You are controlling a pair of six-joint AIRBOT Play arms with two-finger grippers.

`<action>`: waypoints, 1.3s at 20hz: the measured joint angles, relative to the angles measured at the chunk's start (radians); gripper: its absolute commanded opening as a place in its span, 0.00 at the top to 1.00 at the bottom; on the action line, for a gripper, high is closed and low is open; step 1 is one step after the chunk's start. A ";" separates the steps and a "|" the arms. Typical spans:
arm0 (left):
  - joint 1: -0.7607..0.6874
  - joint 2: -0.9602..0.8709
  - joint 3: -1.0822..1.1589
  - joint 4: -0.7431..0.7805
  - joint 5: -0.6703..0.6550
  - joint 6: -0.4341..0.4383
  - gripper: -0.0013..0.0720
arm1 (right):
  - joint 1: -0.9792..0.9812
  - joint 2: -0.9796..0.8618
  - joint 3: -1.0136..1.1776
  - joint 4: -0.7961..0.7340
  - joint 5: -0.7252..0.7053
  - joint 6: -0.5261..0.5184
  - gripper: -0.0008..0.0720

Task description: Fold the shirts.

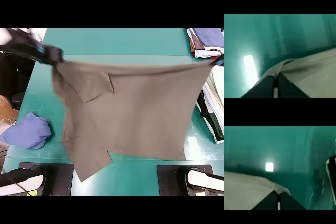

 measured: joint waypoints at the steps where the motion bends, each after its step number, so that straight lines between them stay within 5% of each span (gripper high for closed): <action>1: 0.006 -0.055 -0.010 -0.006 0.033 0.011 0.95 | 0.027 -0.061 -0.001 -0.017 -0.006 0.002 0.97; 7: 0.104 -0.218 -0.030 -0.071 0.308 0.032 0.95 | 0.086 -0.342 0.162 -0.059 -0.084 0.015 0.97; 10: 0.155 -0.236 -0.031 -0.155 0.338 0.077 0.95 | 0.094 -0.396 0.235 -0.064 -0.090 0.017 0.97; 17: 0.200 -0.223 -0.085 -0.217 0.032 0.187 0.95 | 0.099 -0.291 0.034 -0.102 -0.083 -0.019 0.97; 23: 0.194 -0.216 -0.275 -0.229 -0.016 0.193 0.94 | 0.110 -0.192 -0.259 -0.119 -0.171 -0.034 0.96; 24: 0.194 -0.215 -0.299 -0.229 -0.005 0.185 0.94 | 0.116 -0.181 -0.298 -0.120 -0.184 -0.035 0.85; 25: 0.194 -0.215 -0.315 -0.229 0.001 0.175 0.87 | 0.121 -0.173 -0.329 -0.119 -0.193 -0.035 0.54; 26: 0.193 -0.212 -0.328 -0.226 0.004 0.167 0.47 | 0.126 -0.167 -0.355 -0.120 -0.198 -0.036 0.45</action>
